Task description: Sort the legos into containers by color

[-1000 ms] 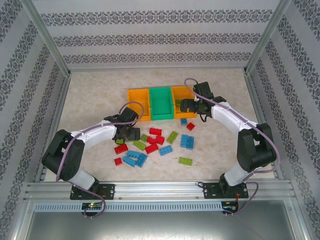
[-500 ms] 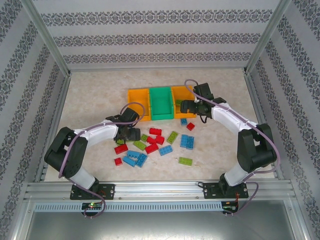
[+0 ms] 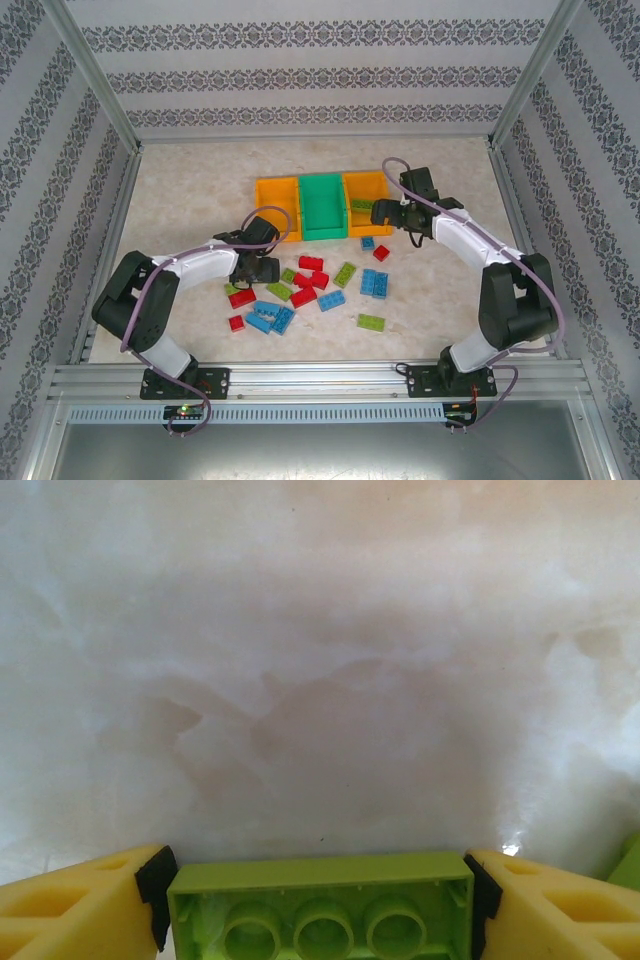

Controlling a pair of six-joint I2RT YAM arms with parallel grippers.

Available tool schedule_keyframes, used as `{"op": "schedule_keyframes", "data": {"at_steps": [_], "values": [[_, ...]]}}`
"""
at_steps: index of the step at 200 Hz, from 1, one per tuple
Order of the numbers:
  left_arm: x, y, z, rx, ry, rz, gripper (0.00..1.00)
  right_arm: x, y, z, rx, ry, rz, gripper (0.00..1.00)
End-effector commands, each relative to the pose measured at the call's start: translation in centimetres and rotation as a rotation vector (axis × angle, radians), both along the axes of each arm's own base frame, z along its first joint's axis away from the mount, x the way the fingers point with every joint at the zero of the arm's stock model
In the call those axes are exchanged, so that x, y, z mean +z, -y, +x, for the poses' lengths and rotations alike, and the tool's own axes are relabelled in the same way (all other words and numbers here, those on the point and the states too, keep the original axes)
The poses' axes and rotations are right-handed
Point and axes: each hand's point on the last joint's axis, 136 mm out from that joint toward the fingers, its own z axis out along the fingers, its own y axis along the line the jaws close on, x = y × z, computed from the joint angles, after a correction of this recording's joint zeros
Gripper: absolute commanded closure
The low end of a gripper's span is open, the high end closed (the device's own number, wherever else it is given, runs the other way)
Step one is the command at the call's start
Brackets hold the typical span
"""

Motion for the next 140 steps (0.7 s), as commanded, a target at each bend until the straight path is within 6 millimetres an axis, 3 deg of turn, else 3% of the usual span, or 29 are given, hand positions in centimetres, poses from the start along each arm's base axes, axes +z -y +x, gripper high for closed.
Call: {"op": "schedule_keyframes", "data": {"at_steps": [1,57,106,140], "values": [[-0.5,-0.5,-0.7,-0.016,-0.045,0.026,0.24,0.3,0.4,-0.4,-0.013,0.015,0.012,0.02],[-0.5,-0.5,-0.8,-0.011,-0.050,0.025,0.26,-0.1,0.8,-0.7,-0.017,0.004,0.018,0.02],[-0.4,-0.3,-0.8,-0.009,-0.046,0.019,0.41,-0.2,1.1,-0.9,-0.023,0.005,0.019,0.02],[0.2,-0.3,-0.6,-0.002,-0.027,0.011,0.42,-0.4,1.6,-1.1,-0.024,0.009,0.011,0.02]]}}
